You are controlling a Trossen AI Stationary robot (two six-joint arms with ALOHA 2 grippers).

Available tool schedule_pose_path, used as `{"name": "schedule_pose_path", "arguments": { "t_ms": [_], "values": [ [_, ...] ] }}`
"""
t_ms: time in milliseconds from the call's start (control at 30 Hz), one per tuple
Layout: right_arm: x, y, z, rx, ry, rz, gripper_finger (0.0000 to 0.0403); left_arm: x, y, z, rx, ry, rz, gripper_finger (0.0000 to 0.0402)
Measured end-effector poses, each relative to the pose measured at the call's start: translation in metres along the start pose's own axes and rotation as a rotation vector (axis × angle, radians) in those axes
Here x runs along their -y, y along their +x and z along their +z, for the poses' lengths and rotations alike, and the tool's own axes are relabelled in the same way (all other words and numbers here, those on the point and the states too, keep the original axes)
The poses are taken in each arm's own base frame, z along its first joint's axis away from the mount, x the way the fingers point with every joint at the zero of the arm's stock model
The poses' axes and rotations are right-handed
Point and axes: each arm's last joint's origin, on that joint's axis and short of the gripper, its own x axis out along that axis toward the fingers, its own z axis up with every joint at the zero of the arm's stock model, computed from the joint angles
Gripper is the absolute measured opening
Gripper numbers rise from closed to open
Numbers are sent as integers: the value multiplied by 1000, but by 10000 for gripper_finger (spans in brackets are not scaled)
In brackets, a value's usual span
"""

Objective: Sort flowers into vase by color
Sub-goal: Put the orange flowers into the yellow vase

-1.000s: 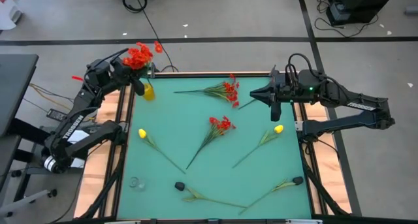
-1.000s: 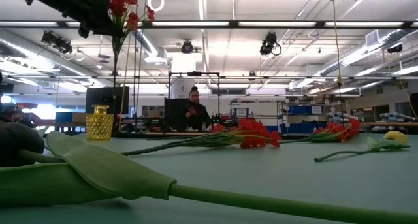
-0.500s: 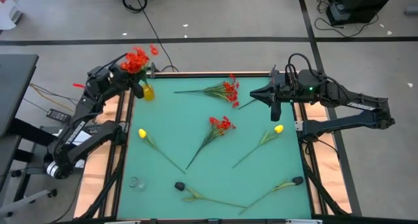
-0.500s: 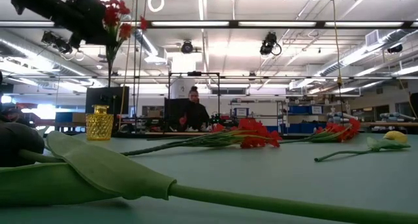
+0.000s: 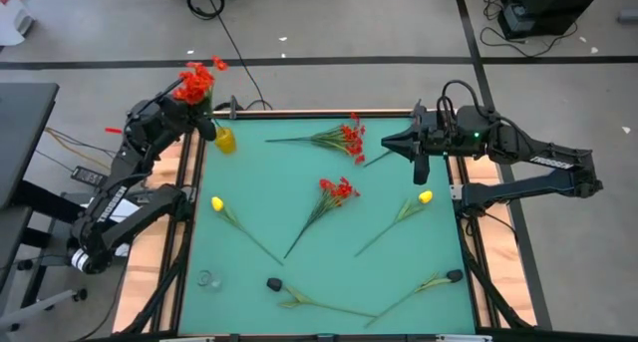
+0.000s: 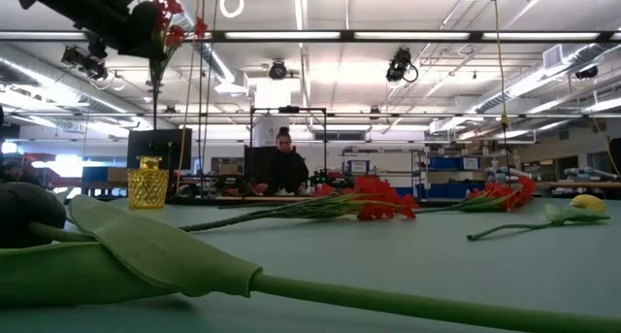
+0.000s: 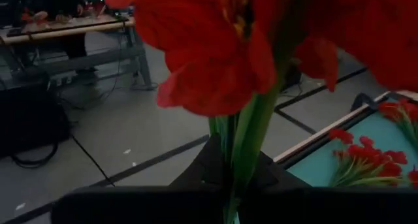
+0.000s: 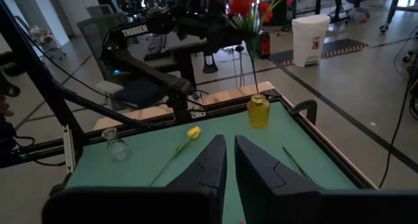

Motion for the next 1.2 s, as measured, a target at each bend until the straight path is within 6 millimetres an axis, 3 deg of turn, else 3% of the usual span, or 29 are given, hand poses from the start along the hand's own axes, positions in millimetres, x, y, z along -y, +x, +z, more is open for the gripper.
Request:
{"name": "schedule_pose_path", "arguments": {
  "t_ms": [600, 800, 1200],
  "values": [
    [0, 0, 0, 5, 0, 1, 41, -2, 9, -14, -49, 0, 82, 14],
    [0, 0, 0, 4, 0, 1, 42, 1, 12, -20, 27, -29, 97, 14],
    [0, 0, 1, 7, 0, 1, 41, 2, 15, -36, -132, -88, 101, 20]
  ]
}}
